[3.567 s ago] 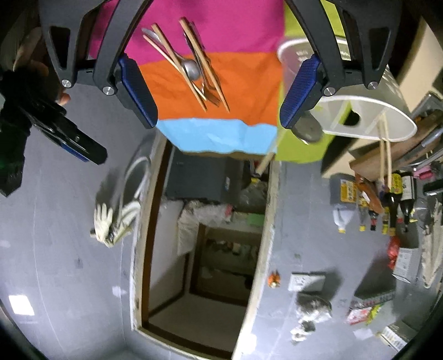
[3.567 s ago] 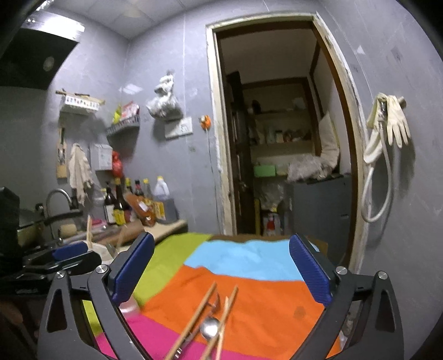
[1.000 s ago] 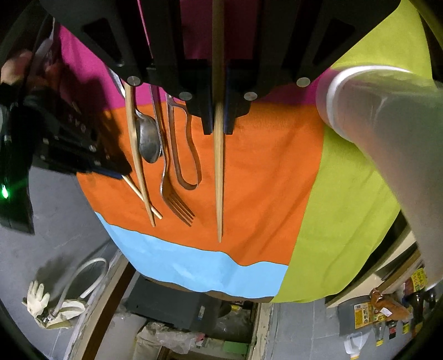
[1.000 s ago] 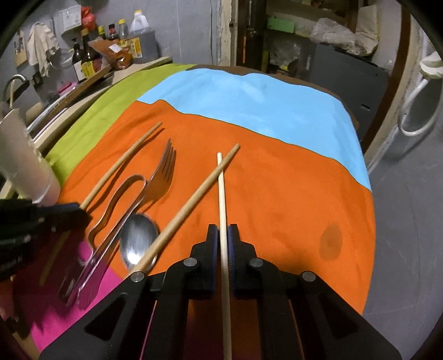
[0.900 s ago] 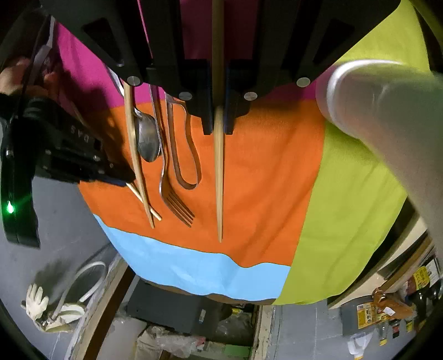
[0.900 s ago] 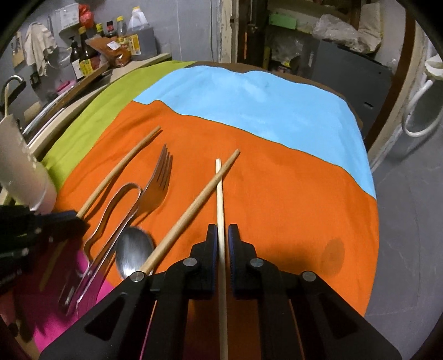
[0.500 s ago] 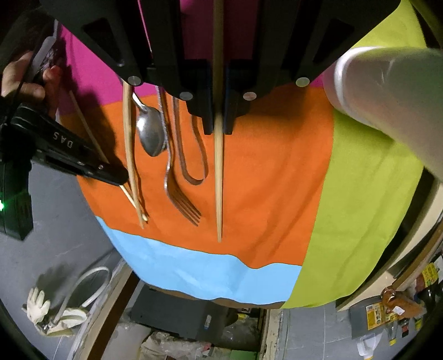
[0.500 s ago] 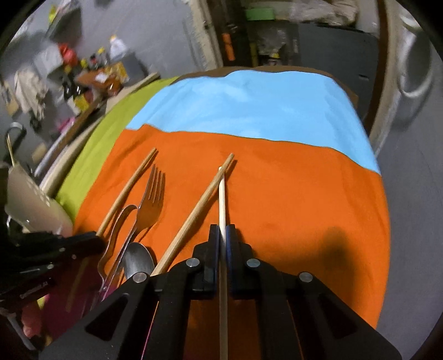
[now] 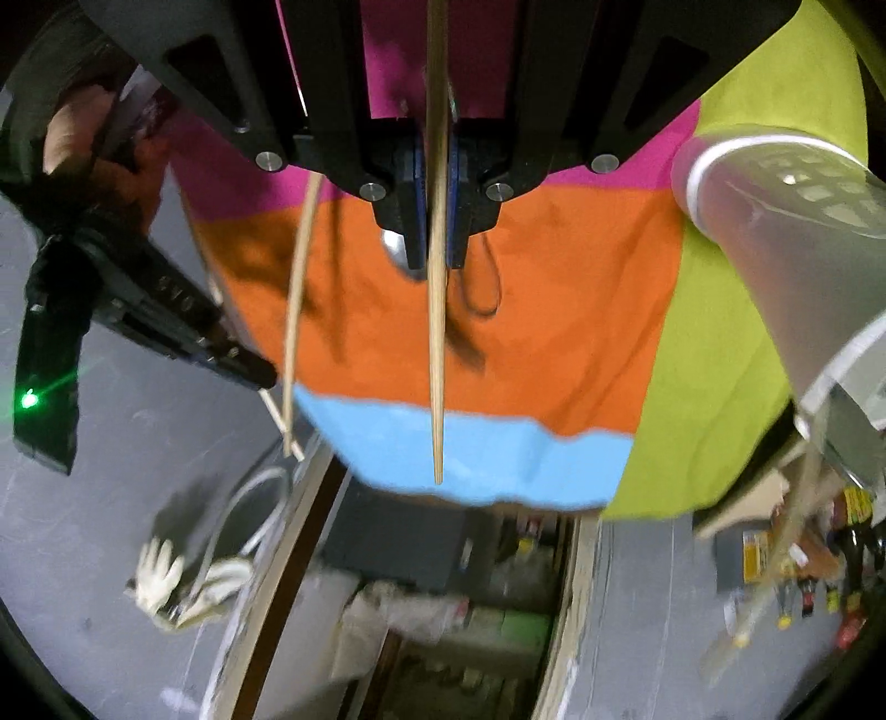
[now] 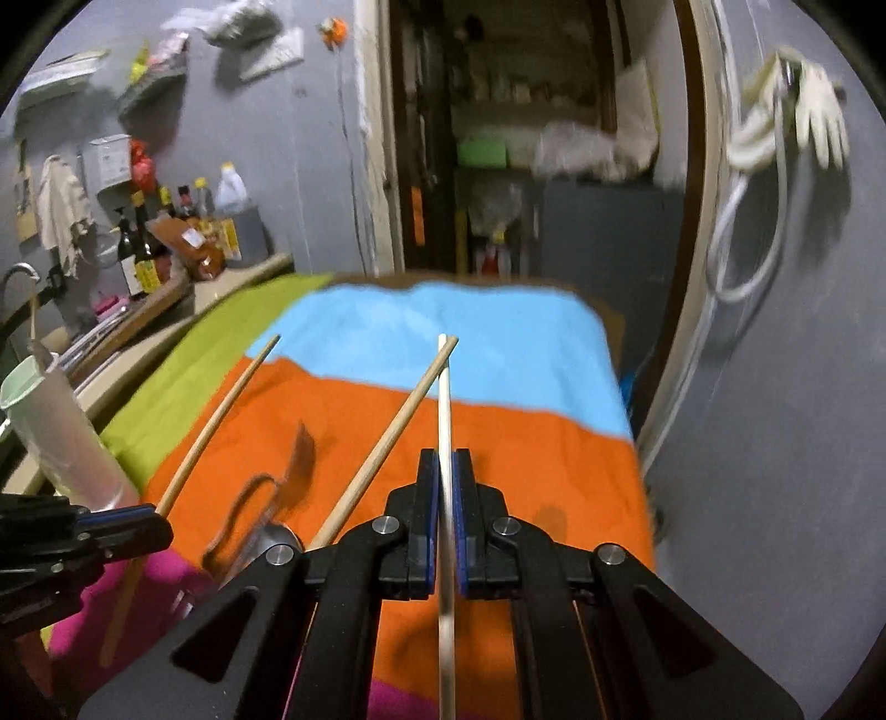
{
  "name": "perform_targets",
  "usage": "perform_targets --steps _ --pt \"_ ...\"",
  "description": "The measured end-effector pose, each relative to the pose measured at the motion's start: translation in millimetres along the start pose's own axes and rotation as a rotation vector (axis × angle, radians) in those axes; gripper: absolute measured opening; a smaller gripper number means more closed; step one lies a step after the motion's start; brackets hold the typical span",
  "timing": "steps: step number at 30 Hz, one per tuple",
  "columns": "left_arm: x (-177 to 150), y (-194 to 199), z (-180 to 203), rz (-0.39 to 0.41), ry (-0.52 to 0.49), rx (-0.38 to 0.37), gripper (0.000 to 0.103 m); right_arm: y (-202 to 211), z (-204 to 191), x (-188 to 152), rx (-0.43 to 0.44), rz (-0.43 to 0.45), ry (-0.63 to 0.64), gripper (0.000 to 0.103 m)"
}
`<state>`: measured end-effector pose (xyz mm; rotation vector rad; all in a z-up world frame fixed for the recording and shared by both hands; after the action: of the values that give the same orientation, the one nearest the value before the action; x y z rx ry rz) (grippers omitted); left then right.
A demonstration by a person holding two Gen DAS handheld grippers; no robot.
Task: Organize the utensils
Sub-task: 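Lift both held chopsticks up toward the white caddy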
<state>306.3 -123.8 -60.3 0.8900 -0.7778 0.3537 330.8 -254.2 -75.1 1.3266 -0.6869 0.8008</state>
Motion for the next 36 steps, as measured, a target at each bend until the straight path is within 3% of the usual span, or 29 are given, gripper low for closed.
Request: perform_targets --steps 9,14,23,36 --pt "43.4 58.4 4.4 0.287 -0.020 -0.025 0.004 37.9 -32.9 44.9 0.060 0.214 -0.022 0.003" --pt "58.7 92.6 8.4 0.406 -0.063 -0.021 0.004 65.9 -51.2 65.3 0.128 0.342 -0.068 0.003" --pt "85.5 158.5 -8.6 0.556 -0.078 0.002 0.004 122.3 -94.5 104.2 0.288 0.527 -0.149 0.003" --pt "100.3 233.1 -49.7 0.683 -0.060 0.086 0.004 162.9 -159.9 135.4 0.431 0.642 -0.192 0.003"
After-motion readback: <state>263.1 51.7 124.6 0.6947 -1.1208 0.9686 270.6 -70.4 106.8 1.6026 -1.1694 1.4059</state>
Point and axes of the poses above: each gripper's, at about its wrist camera, not at the fingertips, and y roughly against the way its jaws point, z to its right, x to its top, the point moved 10 cm from there along -y, roughly the way its jaws point, and after that the axes turned 12 degrees about -x, right-handed, at the moved point
